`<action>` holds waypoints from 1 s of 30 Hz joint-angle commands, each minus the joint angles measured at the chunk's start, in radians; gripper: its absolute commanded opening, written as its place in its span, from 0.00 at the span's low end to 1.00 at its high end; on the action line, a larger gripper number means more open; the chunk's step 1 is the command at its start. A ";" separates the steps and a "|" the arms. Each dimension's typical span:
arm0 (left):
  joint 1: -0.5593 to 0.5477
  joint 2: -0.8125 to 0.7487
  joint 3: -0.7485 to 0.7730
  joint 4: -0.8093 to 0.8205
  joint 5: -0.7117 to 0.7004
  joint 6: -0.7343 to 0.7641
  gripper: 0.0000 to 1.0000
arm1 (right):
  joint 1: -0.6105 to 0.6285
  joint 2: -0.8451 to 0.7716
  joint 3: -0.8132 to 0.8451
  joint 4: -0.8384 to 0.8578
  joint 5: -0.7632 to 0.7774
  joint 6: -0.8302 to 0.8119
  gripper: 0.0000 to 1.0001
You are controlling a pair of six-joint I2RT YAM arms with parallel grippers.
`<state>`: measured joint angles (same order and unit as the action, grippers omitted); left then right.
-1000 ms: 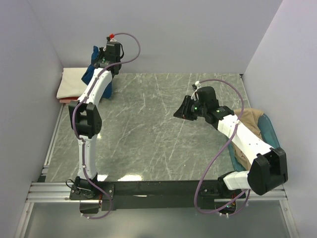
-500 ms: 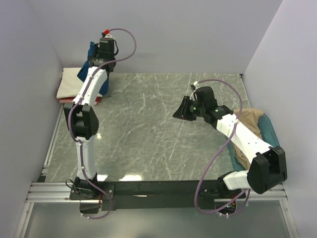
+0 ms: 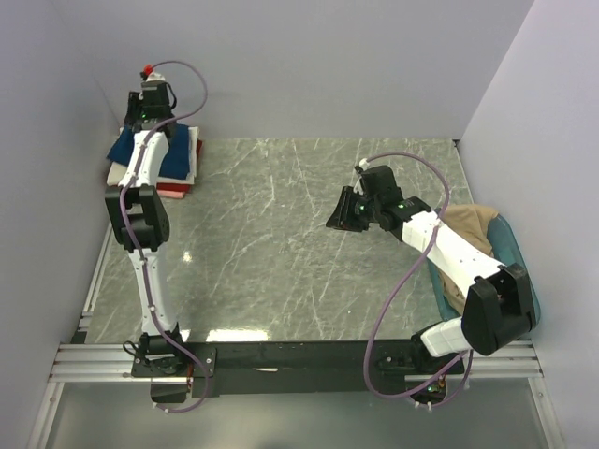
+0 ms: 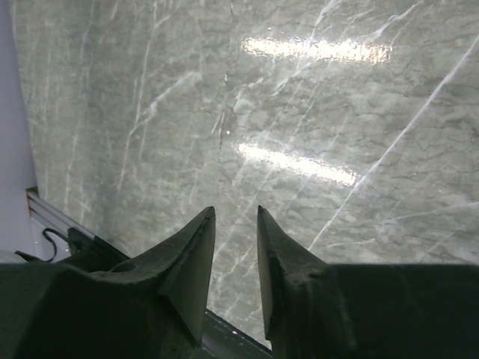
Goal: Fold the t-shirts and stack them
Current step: Neatly place the folded tshirt to the corner, then reset both grippers
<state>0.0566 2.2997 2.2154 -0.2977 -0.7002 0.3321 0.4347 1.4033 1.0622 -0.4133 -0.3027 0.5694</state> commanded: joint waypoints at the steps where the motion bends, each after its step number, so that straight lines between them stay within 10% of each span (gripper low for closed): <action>1: 0.049 0.082 0.136 0.008 0.057 -0.112 0.49 | 0.010 -0.006 0.047 -0.012 0.039 -0.037 0.37; 9: 0.058 0.003 0.075 0.020 0.142 -0.318 0.99 | 0.016 -0.038 0.032 0.025 0.048 -0.037 0.45; 22: 0.028 -0.367 -0.340 0.071 0.474 -0.771 0.99 | 0.013 -0.174 0.013 0.015 0.132 -0.039 0.54; 30: -0.173 -0.635 -0.667 0.092 0.519 -0.896 1.00 | 0.009 -0.305 0.015 -0.033 0.208 -0.043 0.62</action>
<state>-0.0250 1.7588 1.6283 -0.2226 -0.2356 -0.4870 0.4427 1.1545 1.0618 -0.4278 -0.1513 0.5404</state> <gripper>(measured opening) 0.995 0.610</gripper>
